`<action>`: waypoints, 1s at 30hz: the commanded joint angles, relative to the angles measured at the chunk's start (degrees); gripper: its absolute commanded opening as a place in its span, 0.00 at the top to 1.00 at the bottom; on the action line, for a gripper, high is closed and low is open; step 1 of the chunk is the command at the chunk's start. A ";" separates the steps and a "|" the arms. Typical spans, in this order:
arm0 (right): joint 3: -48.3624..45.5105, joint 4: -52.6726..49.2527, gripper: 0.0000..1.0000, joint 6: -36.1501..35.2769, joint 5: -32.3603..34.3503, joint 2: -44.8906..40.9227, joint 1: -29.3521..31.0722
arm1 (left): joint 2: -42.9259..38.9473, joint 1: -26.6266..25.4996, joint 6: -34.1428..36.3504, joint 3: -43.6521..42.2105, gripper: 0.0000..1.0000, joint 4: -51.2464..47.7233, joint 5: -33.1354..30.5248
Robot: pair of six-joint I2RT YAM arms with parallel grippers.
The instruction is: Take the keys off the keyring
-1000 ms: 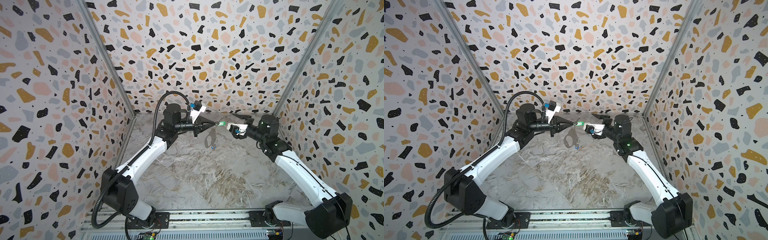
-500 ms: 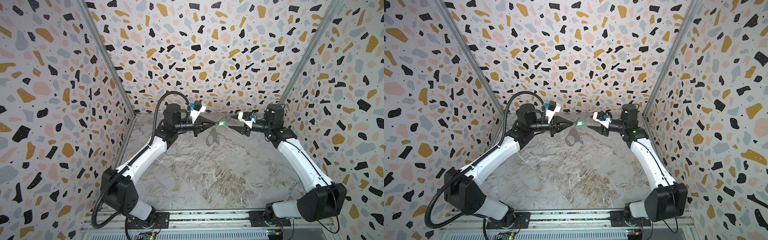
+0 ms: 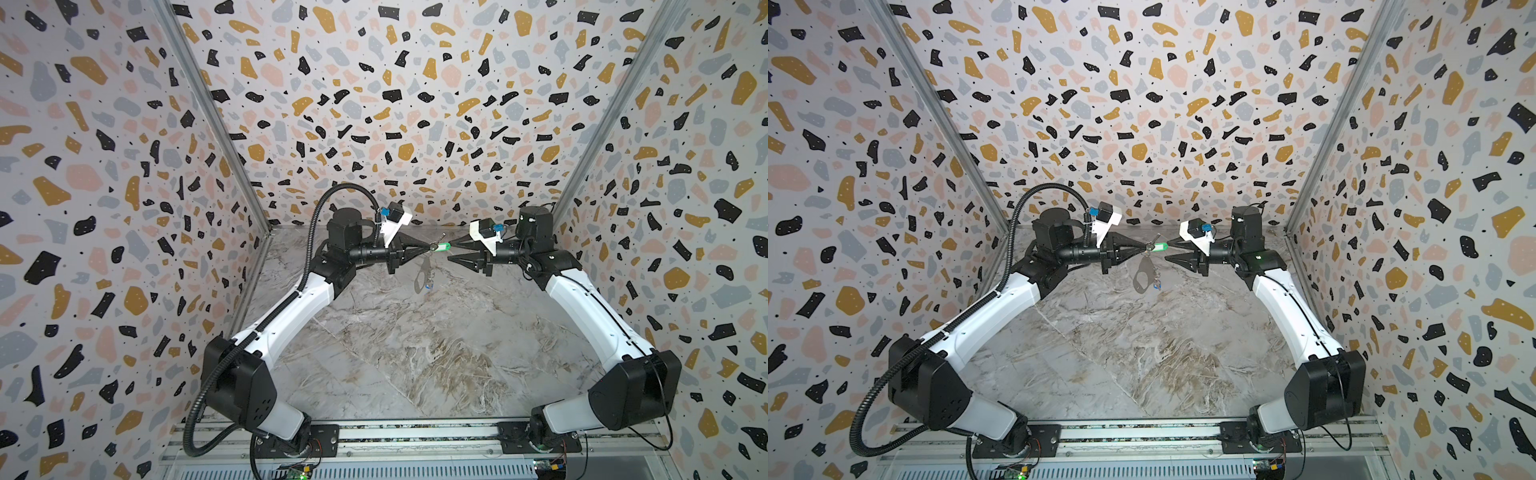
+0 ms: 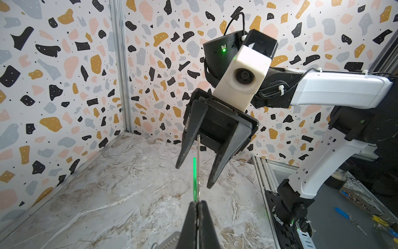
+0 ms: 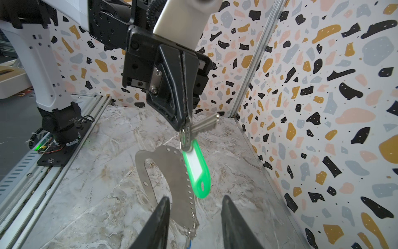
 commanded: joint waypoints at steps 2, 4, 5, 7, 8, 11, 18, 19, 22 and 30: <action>3.28 0.25 0.62 2.88 -2.57 0.82 1.03 | -1.54 -0.46 1.12 -0.43 1.00 2.79 0.15; 3.78 0.39 0.65 3.41 -2.45 1.21 1.43 | -1.58 -0.46 1.28 -0.44 1.00 2.79 0.20; 3.99 0.40 0.66 3.65 -2.53 1.35 1.52 | -1.61 -0.46 1.33 -0.44 1.00 2.79 0.13; 4.65 0.37 0.68 4.53 -2.63 1.80 1.85 | -1.54 -0.54 1.61 -0.37 1.00 2.65 -0.01; 4.86 0.33 0.70 4.96 -3.04 2.00 1.87 | -1.61 -0.55 1.79 -0.38 1.00 2.45 -0.15; 5.30 0.74 0.73 6.00 -3.92 2.18 1.99 | -1.67 -0.55 2.93 -0.22 1.00 1.17 -0.51; 7.24 -0.47 0.76 7.60 -6.30 3.15 2.49 | -1.84 -0.81 5.21 0.44 1.00 -1.49 -1.34; 7.63 -0.89 0.77 7.65 -6.65 3.45 2.53 | -1.81 -0.88 5.40 0.49 1.00 -1.67 -1.41; 8.63 -2.00 0.78 7.70 -6.48 4.03 2.83 | -1.83 -0.98 5.91 0.68 1.00 -2.09 -1.47; 13.23 -10.41 0.76 3.65 -3.96 6.83 4.31 | -1.89 -1.34 6.89 0.81 1.00 -2.90 -1.82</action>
